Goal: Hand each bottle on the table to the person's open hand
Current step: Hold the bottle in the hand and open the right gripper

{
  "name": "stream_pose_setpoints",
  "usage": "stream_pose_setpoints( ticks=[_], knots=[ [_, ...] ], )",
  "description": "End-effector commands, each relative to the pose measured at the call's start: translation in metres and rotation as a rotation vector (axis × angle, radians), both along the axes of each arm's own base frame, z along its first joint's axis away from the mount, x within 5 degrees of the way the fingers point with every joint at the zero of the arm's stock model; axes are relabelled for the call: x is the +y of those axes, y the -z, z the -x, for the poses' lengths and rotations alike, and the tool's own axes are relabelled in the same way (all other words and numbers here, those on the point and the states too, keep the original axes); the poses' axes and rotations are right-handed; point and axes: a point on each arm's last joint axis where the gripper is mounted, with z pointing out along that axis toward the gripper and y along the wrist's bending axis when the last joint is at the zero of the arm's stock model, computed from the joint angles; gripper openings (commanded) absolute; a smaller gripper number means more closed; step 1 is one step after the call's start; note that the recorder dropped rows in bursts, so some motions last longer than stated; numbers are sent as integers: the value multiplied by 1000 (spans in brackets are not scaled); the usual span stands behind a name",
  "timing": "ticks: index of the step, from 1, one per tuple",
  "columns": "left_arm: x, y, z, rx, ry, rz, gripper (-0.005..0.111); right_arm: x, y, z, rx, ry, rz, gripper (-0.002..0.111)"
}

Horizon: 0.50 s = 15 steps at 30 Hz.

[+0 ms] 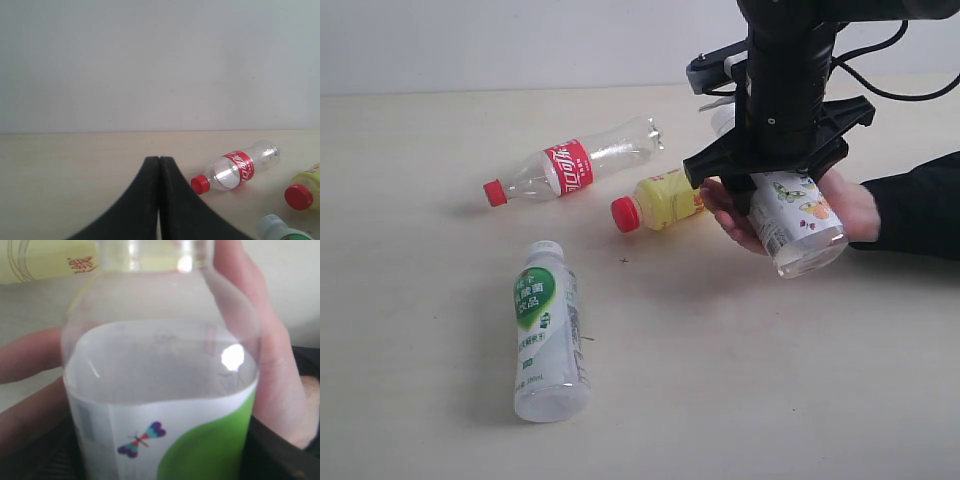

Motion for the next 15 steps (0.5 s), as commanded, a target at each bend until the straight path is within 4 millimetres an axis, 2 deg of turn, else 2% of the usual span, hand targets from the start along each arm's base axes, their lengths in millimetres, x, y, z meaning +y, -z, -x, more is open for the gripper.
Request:
stream_pose_setpoints(
  ticks=[1, 9, 15],
  knots=[
    [0, 0, 1, -7, 3, 5, 0, -2, 2, -2, 4, 12, 9, 10],
    [0, 0, 1, -7, 3, 5, 0, -3, 1, -2, 1, 3, 16, 52],
    [0, 0, 1, -7, 3, 5, 0, -1, 1, -3, -14, -6, 7, 73]
  ],
)
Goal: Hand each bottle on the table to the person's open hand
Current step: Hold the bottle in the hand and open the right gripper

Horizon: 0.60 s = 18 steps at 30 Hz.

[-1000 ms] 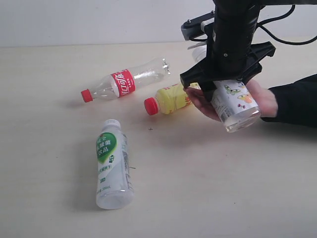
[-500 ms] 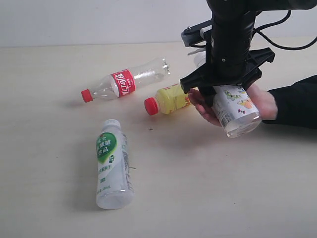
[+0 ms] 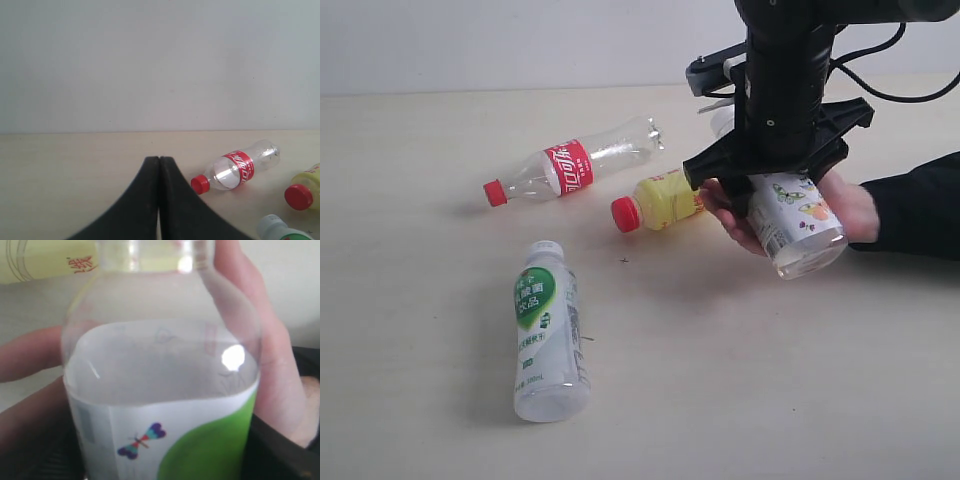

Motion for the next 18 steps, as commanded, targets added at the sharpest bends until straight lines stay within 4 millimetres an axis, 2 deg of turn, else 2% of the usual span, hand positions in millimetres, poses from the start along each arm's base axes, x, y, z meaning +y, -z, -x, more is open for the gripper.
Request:
stream_pose_setpoints(
  ticks=[1, 6, 14, 18],
  knots=[
    [0, 0, 1, -7, 3, 5, 0, -1, -1, -3, -20, -7, 4, 76],
    [0, 0, 1, -7, 3, 5, 0, -1, -1, -3, -23, -8, 1, 82],
    [0, 0, 1, -7, 3, 5, 0, 0, -2, -5, -41, -12, -8, 82],
    [0, 0, 1, -7, 3, 5, 0, -3, -14, -3, -71, -16, -12, 82]
  ],
)
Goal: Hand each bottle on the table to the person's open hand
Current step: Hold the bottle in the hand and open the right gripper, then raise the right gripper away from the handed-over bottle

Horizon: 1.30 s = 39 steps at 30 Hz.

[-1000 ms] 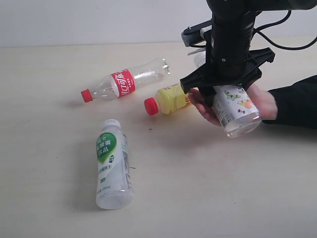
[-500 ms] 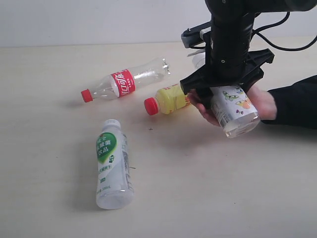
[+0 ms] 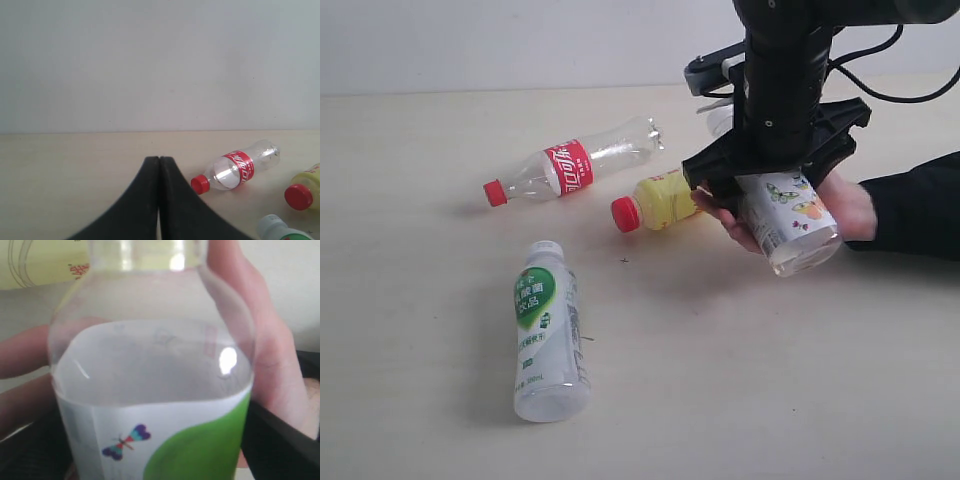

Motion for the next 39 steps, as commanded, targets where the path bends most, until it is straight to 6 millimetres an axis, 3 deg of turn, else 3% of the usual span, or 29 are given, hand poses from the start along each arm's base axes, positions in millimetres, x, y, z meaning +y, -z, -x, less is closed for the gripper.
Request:
stream_pose_setpoints(
  ticks=[1, 5, 9, 11, 14, 15, 20, 25, 29, 35, 39],
  knots=[
    [0, 0, 1, -7, 3, 5, 0, -4, -18, 0, -65, -11, -8, 82],
    [0, 0, 1, -7, 3, 5, 0, -8, -42, 6, -120, -11, -39, 82],
    [0, 0, 1, -7, 3, 5, 0, -15, -84, 19, -236, -76, -98, 79],
    [0, 0, 1, -7, 3, 5, 0, -20, -112, 33, -318, -109, -164, 61],
    [0, 0, 1, -7, 3, 5, 0, -33, -161, 75, -519, -210, -356, 8],
    [0, 0, 1, -7, 3, 5, 0, -39, -172, 91, -571, -267, -405, 1],
    [0, 0, 1, -7, 3, 5, 0, -65, -191, 153, -669, -418, -480, 0],
    [0, 0, 1, -7, 3, 5, 0, -96, -183, 203, -859, -461, -506, 0],
    [0, 0, 1, -7, 3, 5, 0, -117, -147, 232, -981, -480, -474, 0],
    [0, 0, 1, -7, 3, 5, 0, -129, -93, 252, -965, -485, -464, 0],
    [0, 0, 1, -7, 3, 5, 0, -131, -99, 260, -1089, -451, -569, 0]
  ],
)
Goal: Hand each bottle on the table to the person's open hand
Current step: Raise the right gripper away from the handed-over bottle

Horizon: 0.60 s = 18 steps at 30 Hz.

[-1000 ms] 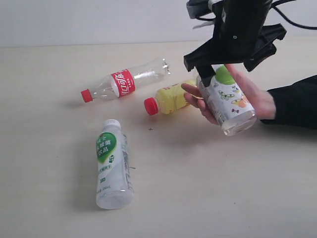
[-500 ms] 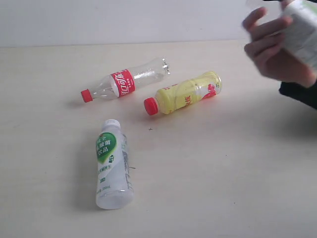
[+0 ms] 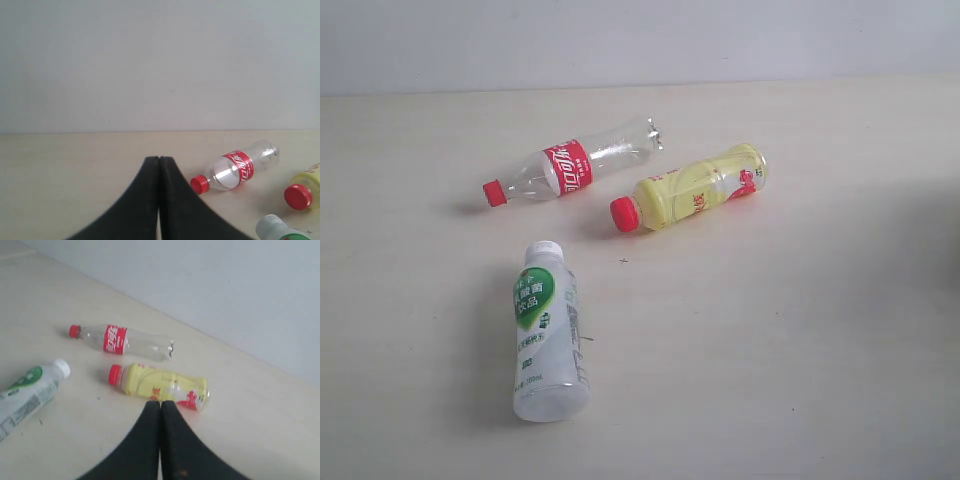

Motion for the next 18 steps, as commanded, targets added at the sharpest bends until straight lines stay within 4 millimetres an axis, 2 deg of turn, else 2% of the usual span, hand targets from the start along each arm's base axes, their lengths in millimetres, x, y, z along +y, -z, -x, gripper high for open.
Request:
stream_pose_setpoints(
  ticks=[1, 5, 12, 18],
  knots=[
    [0, 0, 1, -7, 3, 5, 0, -1, -8, 7, -48, -6, -117, 0],
    [0, 0, 1, -7, 3, 5, 0, -6, -11, 20, -59, -20, -180, 0],
    [0, 0, 1, -7, 3, 5, 0, -28, -17, 52, -251, -19, -241, 0],
    [0, 0, 1, -7, 3, 5, 0, -35, -18, 65, -318, -22, -279, 0]
  ],
)
